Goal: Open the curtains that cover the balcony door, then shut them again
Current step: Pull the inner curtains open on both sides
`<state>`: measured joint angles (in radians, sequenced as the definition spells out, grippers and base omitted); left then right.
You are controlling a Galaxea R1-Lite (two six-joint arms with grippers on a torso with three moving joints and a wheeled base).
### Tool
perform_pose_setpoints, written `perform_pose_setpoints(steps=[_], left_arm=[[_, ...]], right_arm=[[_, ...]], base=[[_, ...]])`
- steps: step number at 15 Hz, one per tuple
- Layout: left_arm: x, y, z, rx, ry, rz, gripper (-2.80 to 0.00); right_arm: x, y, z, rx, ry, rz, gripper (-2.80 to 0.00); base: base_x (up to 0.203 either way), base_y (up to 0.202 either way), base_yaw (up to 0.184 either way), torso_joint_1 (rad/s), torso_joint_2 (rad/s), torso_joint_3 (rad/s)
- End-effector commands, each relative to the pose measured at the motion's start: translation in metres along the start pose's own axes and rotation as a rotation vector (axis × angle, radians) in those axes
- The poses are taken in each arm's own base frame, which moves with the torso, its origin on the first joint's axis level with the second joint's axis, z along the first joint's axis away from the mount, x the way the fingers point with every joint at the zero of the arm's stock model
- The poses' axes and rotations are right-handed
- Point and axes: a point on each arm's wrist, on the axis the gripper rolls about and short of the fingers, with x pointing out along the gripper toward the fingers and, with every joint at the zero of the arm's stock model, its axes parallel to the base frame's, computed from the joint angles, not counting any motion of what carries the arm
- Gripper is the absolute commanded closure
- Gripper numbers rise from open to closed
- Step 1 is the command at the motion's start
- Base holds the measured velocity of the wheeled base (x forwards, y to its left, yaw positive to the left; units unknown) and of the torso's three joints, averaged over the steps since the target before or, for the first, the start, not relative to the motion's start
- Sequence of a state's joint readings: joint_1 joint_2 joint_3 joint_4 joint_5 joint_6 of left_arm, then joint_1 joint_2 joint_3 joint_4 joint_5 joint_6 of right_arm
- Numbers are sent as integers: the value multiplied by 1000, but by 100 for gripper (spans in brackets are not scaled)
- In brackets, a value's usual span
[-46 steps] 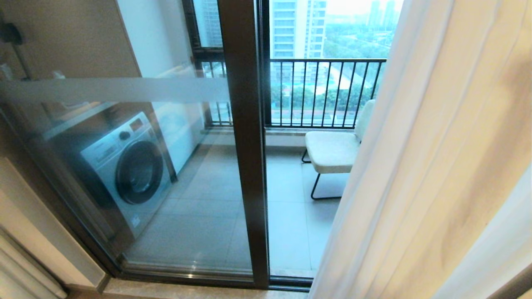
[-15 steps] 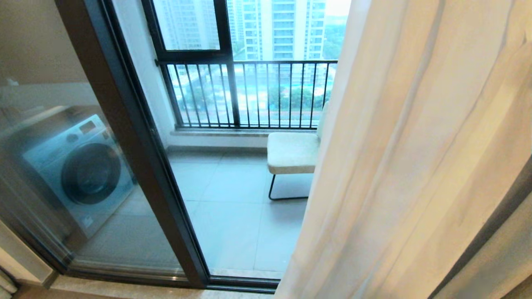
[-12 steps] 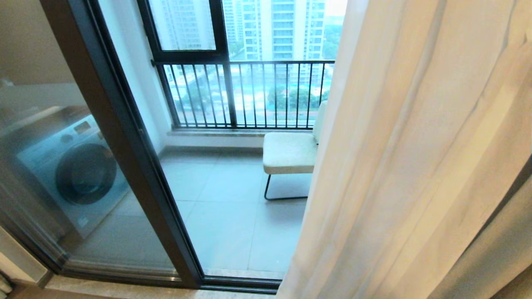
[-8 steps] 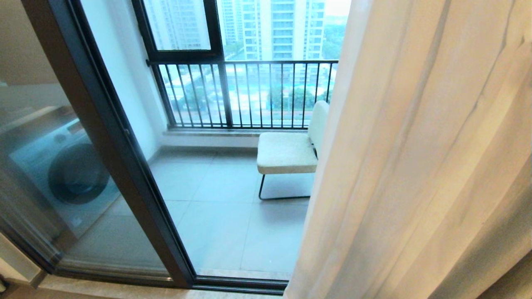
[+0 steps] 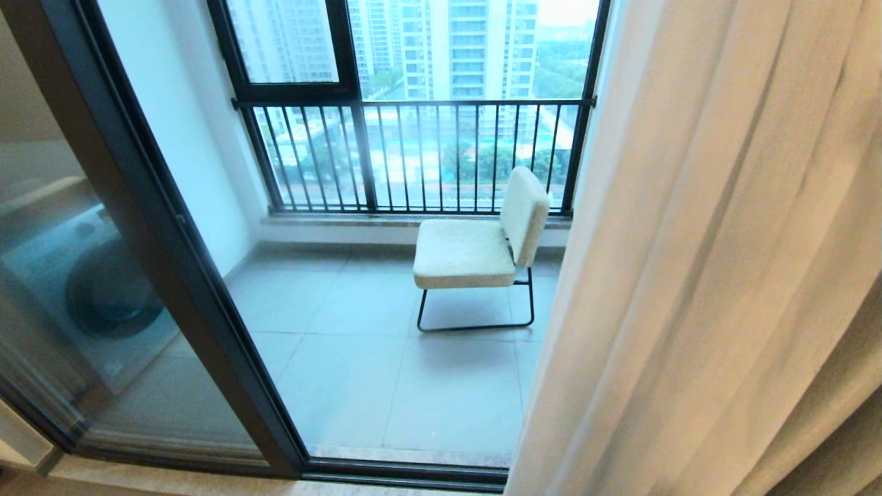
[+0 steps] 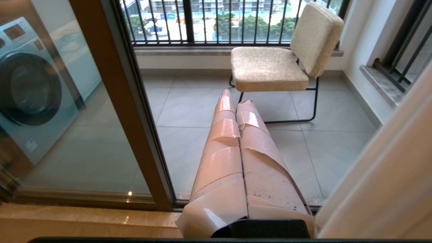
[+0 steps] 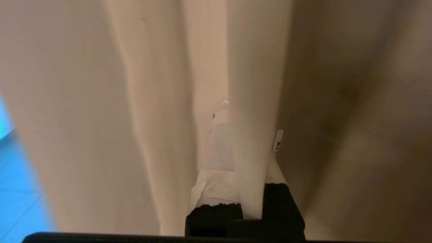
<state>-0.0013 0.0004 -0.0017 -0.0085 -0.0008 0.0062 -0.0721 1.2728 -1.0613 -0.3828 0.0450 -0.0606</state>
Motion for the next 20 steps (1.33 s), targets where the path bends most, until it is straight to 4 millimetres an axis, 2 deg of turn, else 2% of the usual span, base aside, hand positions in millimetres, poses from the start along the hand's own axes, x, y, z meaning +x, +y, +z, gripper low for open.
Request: perform_pose_setpoints(steps=[1, 7, 12, 20], left_arm=[[0, 0, 0, 0, -1, -1, 0], [0, 0, 0, 0, -1, -1, 0], [0, 0, 0, 0, -1, -1, 0], [0, 0, 0, 0, -1, 1, 0]], right_arm=[[0, 0, 0, -2, -5, 1, 0], [-2, 1, -7, -5, 15, 7, 0], [-2, 2, -5, 0, -6, 14, 0], [0, 23, 0, 29, -28, 179, 0]], base=[[0, 0, 0, 0, 0, 0], [0, 0, 0, 0, 0, 0], [0, 0, 0, 0, 0, 0], [0, 0, 0, 0, 0, 0]])
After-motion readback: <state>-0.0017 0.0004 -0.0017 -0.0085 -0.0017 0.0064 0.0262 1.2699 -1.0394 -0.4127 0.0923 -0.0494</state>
